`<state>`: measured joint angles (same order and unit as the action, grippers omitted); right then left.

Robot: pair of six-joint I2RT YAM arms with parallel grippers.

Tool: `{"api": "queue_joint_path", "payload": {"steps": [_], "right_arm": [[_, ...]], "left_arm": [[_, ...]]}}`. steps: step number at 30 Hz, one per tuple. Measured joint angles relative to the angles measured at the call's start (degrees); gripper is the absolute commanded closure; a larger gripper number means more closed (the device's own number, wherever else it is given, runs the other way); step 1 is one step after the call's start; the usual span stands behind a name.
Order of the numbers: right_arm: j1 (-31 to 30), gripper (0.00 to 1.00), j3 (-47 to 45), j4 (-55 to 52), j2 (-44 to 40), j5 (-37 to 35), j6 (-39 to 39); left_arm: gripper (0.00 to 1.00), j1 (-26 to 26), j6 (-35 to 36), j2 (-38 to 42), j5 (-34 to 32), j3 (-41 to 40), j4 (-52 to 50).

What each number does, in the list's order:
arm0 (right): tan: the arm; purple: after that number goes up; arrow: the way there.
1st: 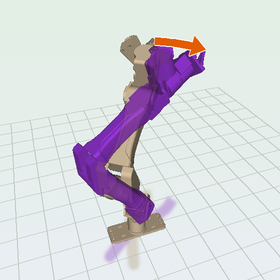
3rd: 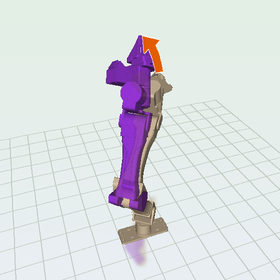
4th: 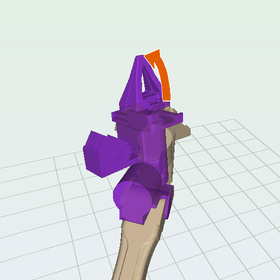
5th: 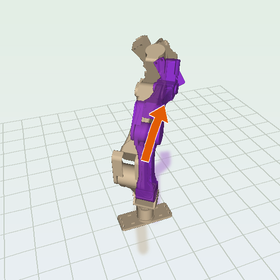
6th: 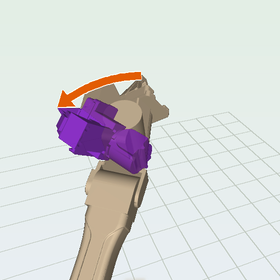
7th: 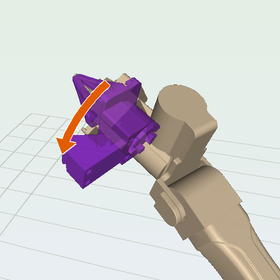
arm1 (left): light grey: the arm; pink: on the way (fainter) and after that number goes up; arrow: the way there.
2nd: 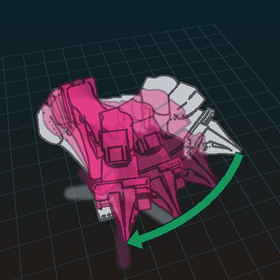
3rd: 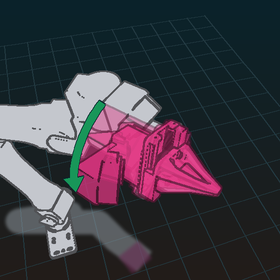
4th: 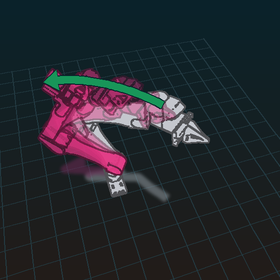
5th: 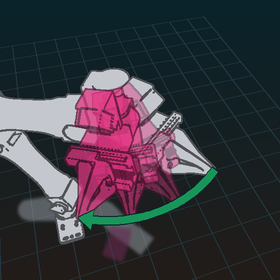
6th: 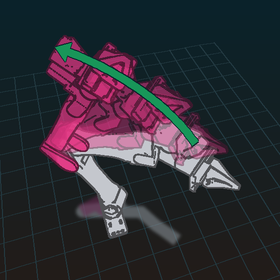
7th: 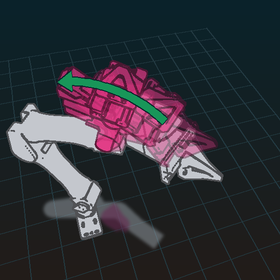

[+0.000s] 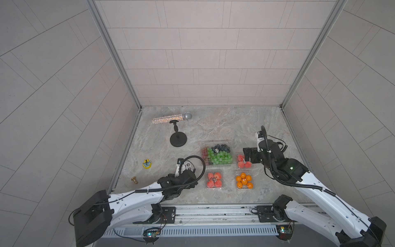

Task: Label fruit boxes
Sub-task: Pick up the label sticker from the center of the board.

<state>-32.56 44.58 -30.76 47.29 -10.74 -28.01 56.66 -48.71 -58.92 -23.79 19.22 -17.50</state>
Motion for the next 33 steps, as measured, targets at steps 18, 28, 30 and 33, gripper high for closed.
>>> {"api": "queue_joint_path", "payload": {"steps": [18, 28, 30, 33], "right_arm": [[-0.02, 0.0, -1.77, 6.19, -0.04, 9.25, -0.28], [-0.02, 0.0, -1.92, 6.16, -0.61, 10.43, -0.57], [-0.02, 0.0, -1.97, 6.16, -1.16, 10.49, -0.57], [-0.02, 0.0, -2.14, 6.34, -2.12, 10.49, -0.57]], "left_arm": [[0.0, 0.52, -1.7, -14.93, -5.16, 4.46, 4.2], [0.17, 0.63, -4.61, -14.19, -6.64, 3.15, 4.02], [0.3, 0.59, -4.68, -14.29, -6.1, 1.97, 6.93], [0.42, 0.35, -4.07, -14.88, -6.73, 1.68, 8.55]]}}
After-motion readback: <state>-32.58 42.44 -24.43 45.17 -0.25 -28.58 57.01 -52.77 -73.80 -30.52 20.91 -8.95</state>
